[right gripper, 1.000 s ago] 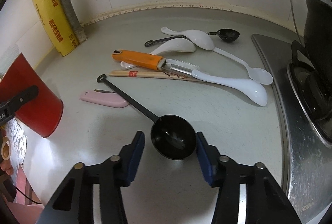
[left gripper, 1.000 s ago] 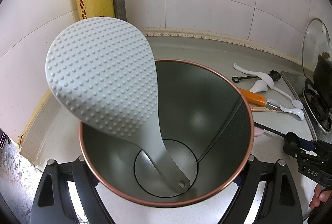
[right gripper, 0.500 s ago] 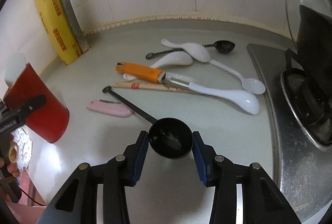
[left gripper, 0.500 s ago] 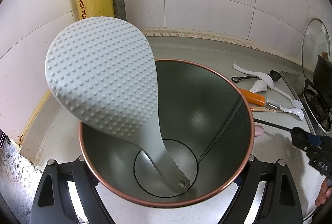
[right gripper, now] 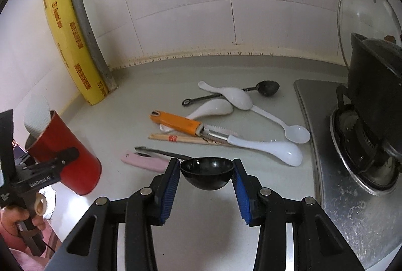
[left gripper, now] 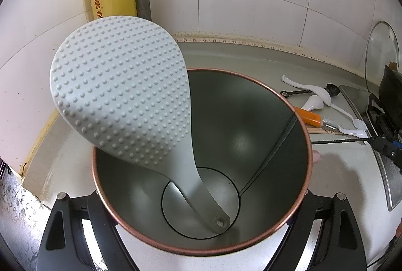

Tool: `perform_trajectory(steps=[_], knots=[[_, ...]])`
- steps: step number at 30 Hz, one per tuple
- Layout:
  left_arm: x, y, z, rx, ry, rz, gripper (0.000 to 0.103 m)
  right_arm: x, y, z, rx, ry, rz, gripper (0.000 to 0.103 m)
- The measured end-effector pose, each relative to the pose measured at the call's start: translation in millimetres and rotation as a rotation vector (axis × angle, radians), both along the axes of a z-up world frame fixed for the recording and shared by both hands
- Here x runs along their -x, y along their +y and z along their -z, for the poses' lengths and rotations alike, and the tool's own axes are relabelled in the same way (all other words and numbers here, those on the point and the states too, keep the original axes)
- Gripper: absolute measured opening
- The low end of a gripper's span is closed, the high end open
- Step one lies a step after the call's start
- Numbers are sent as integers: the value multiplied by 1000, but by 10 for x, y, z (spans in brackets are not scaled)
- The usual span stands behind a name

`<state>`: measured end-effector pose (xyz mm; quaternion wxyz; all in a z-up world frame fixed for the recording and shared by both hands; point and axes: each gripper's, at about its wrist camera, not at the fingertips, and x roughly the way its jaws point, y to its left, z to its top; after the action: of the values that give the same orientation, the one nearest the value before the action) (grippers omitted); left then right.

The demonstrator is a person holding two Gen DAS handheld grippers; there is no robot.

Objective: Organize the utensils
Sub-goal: 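Lift the black ladle and carry it over the red holder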

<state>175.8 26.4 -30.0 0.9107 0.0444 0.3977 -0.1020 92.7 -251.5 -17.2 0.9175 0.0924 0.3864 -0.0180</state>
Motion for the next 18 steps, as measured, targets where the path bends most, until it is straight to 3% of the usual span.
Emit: perform_trajectory(steps=[18], knots=[[-33, -16, 8, 2, 1, 4, 90, 11, -30, -328, -8, -90, 7, 44]])
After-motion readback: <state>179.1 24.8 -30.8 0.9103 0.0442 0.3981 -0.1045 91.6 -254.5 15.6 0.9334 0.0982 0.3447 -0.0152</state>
